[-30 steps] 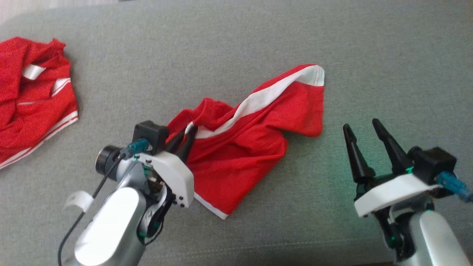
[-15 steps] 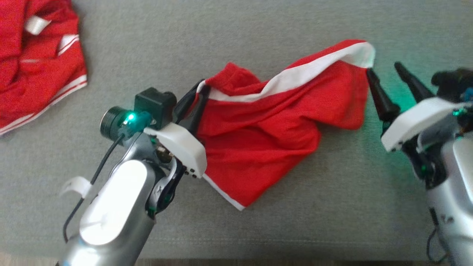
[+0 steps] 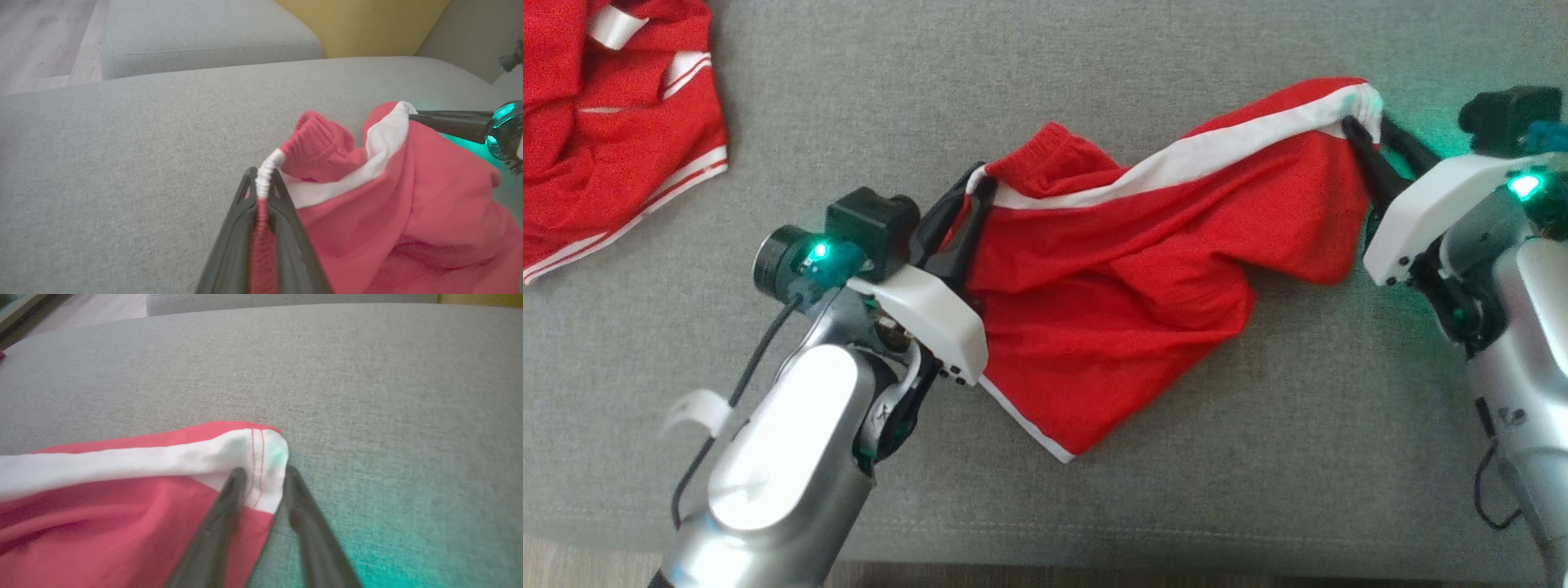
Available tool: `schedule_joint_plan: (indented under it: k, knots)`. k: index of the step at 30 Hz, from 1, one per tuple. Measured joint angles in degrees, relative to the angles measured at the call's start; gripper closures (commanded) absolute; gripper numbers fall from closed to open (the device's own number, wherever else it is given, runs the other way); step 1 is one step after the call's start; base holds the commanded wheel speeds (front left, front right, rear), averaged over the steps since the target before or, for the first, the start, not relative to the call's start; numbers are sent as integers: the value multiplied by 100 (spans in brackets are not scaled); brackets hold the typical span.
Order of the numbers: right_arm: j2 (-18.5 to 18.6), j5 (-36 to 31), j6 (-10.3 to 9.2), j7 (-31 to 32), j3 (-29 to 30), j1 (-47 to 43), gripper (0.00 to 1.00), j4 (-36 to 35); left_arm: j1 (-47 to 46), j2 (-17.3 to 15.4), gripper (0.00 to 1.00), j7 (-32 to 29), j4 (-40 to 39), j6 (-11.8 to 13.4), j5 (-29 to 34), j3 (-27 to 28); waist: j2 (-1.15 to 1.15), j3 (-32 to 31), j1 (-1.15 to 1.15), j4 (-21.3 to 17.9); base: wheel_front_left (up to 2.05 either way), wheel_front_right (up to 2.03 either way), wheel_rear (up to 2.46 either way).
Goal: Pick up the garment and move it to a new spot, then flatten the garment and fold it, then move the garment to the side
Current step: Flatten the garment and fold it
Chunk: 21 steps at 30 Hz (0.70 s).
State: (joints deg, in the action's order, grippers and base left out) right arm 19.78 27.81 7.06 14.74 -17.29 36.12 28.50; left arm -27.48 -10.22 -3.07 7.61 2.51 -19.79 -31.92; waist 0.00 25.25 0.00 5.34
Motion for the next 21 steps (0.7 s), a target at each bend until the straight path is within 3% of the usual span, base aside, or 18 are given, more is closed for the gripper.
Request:
schedule_joint_plan:
  k: [5,10,16,21]
  knots:
    - [7,101,0,-582,-124,-90,100,-15,19,20,100,327,-19,9,-138,209,0,-175,0,-76,0,0,0]
    - [26,163,0,-1233,-16,-409,100,-639,77,-3,100,637,-282,10,-379,510,0,-492,0,-197,0,0,0]
    - [103,-199,0,-1677,454,-749,100,-1995,124,-143,100,815,-922,87,-407,721,0,-925,0,-417,0,0,0]
    - [108,-538,0,-1549,947,-827,100,-3427,19,-285,100,855,-1628,158,-399,892,0,-1298,0,-616,0,0,0]
